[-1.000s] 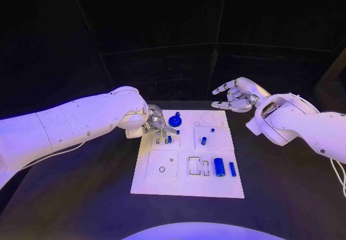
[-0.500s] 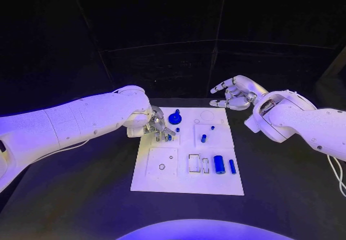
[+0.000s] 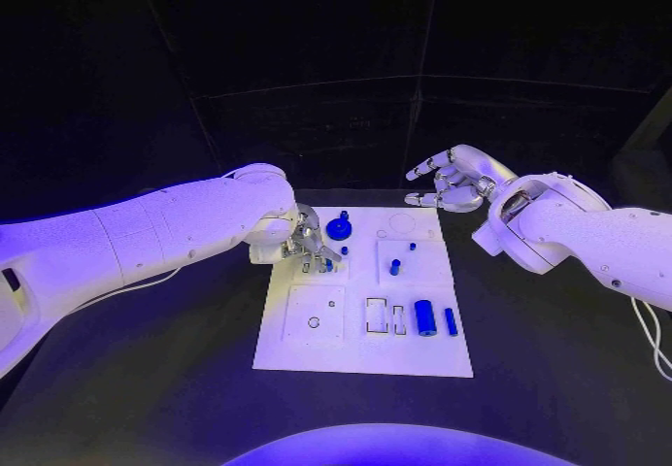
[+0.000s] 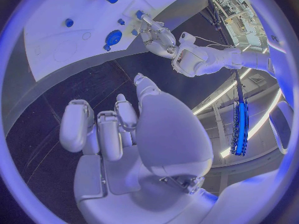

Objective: Assemble the parts on the task board

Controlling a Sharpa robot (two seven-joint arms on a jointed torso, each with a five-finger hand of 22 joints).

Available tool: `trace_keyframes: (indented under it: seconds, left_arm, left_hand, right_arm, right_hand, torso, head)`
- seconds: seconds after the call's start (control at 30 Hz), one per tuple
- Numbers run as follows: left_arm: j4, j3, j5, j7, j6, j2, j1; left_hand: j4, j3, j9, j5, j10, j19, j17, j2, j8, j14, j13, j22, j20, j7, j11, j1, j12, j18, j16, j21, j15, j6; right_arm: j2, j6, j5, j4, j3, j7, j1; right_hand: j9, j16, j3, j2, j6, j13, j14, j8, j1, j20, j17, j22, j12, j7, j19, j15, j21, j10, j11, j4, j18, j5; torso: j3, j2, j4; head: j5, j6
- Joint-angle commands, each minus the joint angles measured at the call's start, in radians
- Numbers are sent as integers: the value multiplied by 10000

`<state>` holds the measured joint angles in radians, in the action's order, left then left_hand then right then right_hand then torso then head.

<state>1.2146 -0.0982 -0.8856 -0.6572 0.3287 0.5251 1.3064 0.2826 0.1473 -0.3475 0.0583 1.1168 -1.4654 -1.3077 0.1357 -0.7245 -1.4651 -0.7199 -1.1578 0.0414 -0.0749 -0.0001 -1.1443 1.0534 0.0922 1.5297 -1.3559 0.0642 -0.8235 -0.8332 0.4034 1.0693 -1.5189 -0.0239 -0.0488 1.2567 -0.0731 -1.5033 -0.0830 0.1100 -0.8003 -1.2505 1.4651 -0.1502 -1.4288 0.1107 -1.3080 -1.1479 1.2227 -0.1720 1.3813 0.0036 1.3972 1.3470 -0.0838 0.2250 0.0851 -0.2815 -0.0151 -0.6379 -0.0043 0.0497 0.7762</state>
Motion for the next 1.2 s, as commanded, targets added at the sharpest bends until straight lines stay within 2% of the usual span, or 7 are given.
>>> trace_keyframes:
  seconds: [0.03,0.3,0.6,0.8,1.2]
  left_arm:
    - [-39,3,-70,-55,-20,-48,23]
    - [-207,4,-70,-44,-66,-164,25]
    - [-465,4,-174,-103,184,-338,27]
    - [-587,4,-251,-113,279,-416,27]
    - [-847,5,-274,-136,440,-613,26]
  left_hand:
    - [-70,-10,-17,-10,31,-118,-1923,-31,-64,-883,-31,1,-73,11,-6,-99,73,-200,12,-52,60,54]
    - [-68,-18,-34,-12,82,-120,-1928,-19,-99,-885,-134,-25,-73,16,-8,-109,148,-203,15,-66,61,55]
    - [-81,-49,-85,-11,109,-125,-1920,9,-198,-882,-198,-93,-75,31,-19,-157,225,-213,10,-103,67,56]
    - [-90,-58,-98,-12,117,-128,-1926,12,-223,-883,-218,-120,-76,35,-23,-175,246,-217,12,-118,70,58]
    - [-125,-85,-128,-10,124,-134,-1937,17,-282,-886,-246,-176,-80,43,-31,-235,284,-225,19,-149,76,77]
  right_arm:
    - [30,-91,5,13,10,19,22]
    - [80,-141,5,55,9,16,21]
    - [149,-202,3,109,8,-5,20]
    - [215,-247,0,153,7,-36,20]
    - [284,-327,-1,197,7,-61,19]
  right_hand:
    - [5,42,45,-105,-88,-8,733,-68,42,-21,-1236,17,47,-10,-62,-5,-63,20,21,7,-31,-26]
    - [5,44,48,-106,-92,-5,732,-71,46,-21,-1232,23,44,-9,-64,-5,-66,18,22,9,-30,-28]
    - [5,52,56,-116,-109,1,730,-86,60,-24,-1220,40,40,-4,-72,-8,-75,13,26,16,-27,-41]
    - [5,58,56,-122,-112,9,727,-89,60,-24,-1210,46,32,-3,-74,-9,-77,7,27,16,-26,-46]
    - [7,65,49,-150,-121,11,725,-100,52,-27,-1198,72,32,0,-86,-13,-91,4,31,12,-21,-70]
  torso:
    - [1,2,-3]
    - [-7,-8,-5]
    - [8,-11,-4]
    - [-6,-3,5]
    - [-4,-9,-4]
  head:
    - [2,8]
    - [-3,9]
    - [10,43]
    - [12,63]
    - [12,92]
